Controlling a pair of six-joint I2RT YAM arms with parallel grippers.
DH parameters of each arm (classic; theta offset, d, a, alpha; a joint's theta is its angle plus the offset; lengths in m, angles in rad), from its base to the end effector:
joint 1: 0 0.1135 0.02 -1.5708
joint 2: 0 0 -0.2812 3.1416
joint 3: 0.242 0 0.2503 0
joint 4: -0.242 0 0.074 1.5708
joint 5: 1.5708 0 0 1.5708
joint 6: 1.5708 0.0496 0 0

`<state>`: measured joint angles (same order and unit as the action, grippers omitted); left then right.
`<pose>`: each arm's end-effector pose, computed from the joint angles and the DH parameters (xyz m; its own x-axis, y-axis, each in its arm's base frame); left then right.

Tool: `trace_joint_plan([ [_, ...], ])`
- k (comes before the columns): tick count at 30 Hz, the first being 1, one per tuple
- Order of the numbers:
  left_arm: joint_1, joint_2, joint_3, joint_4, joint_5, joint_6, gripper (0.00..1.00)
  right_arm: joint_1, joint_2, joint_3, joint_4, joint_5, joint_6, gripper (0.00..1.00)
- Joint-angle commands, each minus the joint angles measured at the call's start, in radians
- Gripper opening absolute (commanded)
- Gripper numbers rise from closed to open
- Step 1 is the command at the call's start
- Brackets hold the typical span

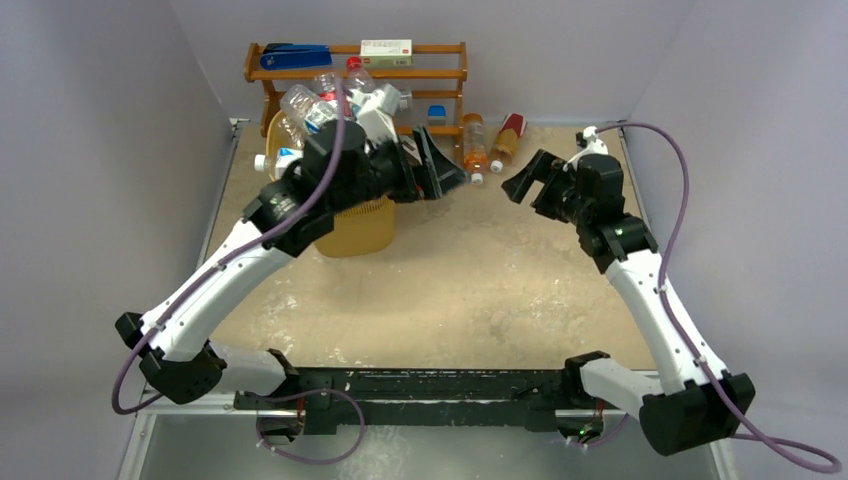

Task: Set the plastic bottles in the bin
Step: Pick up the plastic bottle at the center of the board.

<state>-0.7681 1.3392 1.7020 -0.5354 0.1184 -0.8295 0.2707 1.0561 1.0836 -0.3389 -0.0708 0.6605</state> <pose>0.1993 -0.2007 0.5083 -0.6540 -0.3866 -0.6503 0.4313 0.5157 -0.7403 0.2307 0.0677 0.3871 -0.4366 0.5140 -0.7384 -0.0807 0.7951 0.6011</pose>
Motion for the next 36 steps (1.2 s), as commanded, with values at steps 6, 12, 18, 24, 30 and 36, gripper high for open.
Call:
trace_joint_plan([
  [6, -0.120, -0.083, -0.288, -0.001, -0.164, 0.069, 0.87, -0.106, 0.298, 0.164, 0.083, 0.006, -0.128, 0.87],
  [12, -0.130, -0.161, -0.492, -0.003, -0.212, 0.068, 0.87, -0.123, 0.563, 0.374, 0.110, 0.041, -0.181, 0.82],
  [18, -0.131, -0.220, -0.595, -0.013, -0.238, 0.066, 0.87, -0.128, 0.828, 0.573, 0.102, 0.052, -0.191, 0.76],
  [24, -0.131, -0.267, -0.720, 0.054, -0.217, 0.020, 0.89, -0.128, 1.010, 0.713, 0.116, 0.046, -0.169, 0.75],
  [30, -0.131, -0.258, -0.756, 0.063, -0.213, 0.021, 0.89, -0.128, 1.110, 0.777, 0.121, 0.020, -0.126, 0.70],
  [36, -0.130, -0.233, -0.746, 0.065, -0.217, 0.033, 0.89, -0.128, 1.166, 0.772, 0.139, 0.008, -0.087, 0.65],
])
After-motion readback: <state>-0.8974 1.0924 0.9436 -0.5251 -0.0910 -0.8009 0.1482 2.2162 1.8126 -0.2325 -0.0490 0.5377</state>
